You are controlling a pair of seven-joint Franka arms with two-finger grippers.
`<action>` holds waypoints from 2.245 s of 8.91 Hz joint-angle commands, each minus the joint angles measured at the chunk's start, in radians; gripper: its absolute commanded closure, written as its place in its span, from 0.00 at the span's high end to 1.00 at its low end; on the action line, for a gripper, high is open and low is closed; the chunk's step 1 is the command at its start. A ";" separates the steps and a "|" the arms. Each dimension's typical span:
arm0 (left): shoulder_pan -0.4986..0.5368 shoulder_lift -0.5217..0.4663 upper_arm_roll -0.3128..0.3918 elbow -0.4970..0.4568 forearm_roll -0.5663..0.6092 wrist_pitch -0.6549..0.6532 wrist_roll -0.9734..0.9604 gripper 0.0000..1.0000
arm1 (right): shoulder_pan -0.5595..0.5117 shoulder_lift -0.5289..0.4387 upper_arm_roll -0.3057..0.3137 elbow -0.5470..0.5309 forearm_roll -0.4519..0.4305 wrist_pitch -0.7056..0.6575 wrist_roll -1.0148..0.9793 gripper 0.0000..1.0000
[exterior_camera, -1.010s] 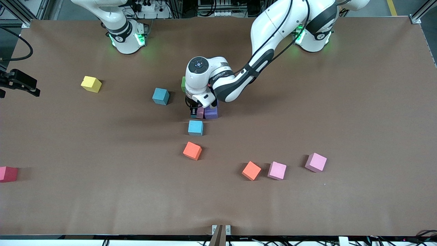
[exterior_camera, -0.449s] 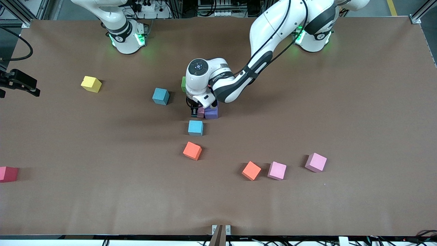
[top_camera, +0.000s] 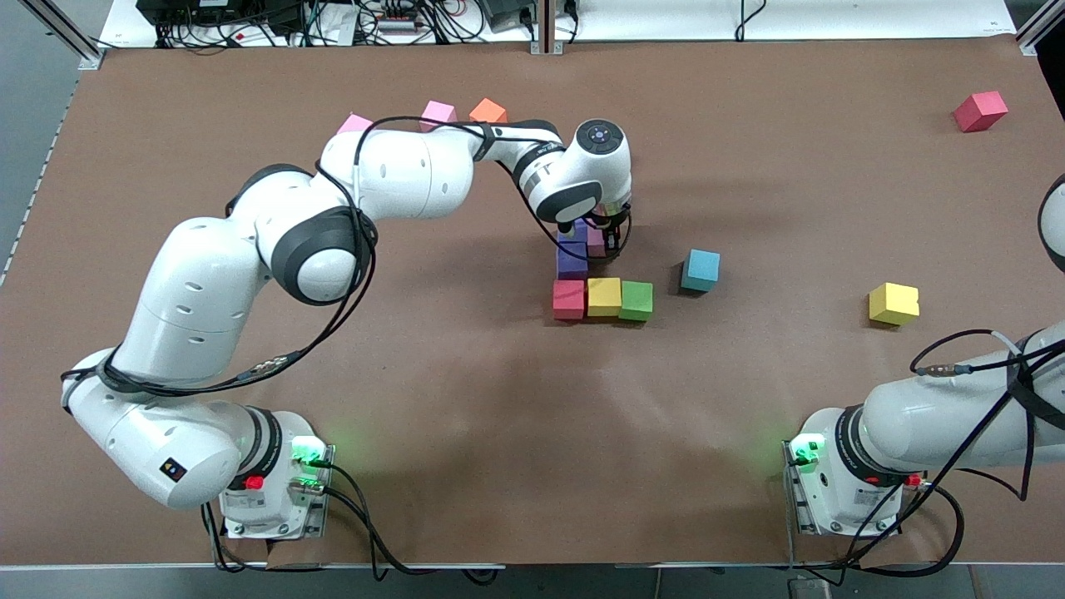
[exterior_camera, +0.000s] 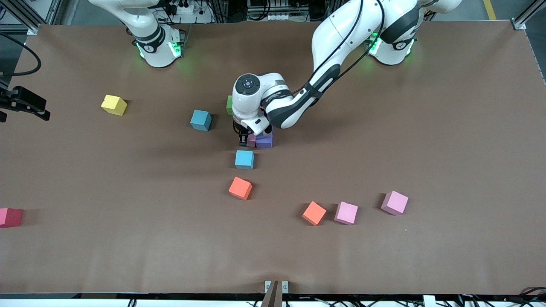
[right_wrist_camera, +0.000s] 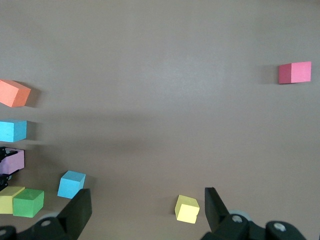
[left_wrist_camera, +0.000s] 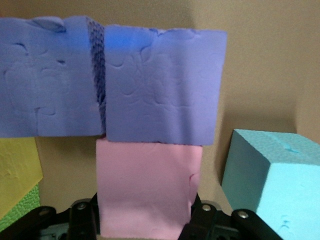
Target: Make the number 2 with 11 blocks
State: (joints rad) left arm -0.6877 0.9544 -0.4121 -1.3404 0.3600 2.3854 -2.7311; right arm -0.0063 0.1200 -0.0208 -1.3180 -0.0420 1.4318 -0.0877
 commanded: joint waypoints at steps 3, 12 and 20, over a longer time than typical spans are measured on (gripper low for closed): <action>-0.016 0.010 0.019 0.009 -0.009 -0.022 -0.076 0.74 | -0.014 0.003 0.010 0.017 0.016 -0.014 0.008 1.00; -0.015 -0.029 0.007 0.013 -0.022 -0.069 -0.078 0.74 | -0.012 0.003 0.013 0.016 0.019 -0.013 0.005 1.00; 0.126 -0.221 0.006 0.015 -0.019 -0.297 0.083 0.74 | 0.131 0.010 0.018 -0.030 0.019 -0.071 0.020 1.00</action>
State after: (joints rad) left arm -0.6212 0.7953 -0.4073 -1.3044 0.3510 2.1396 -2.6926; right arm 0.0697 0.1284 0.0004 -1.3278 -0.0330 1.3856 -0.0880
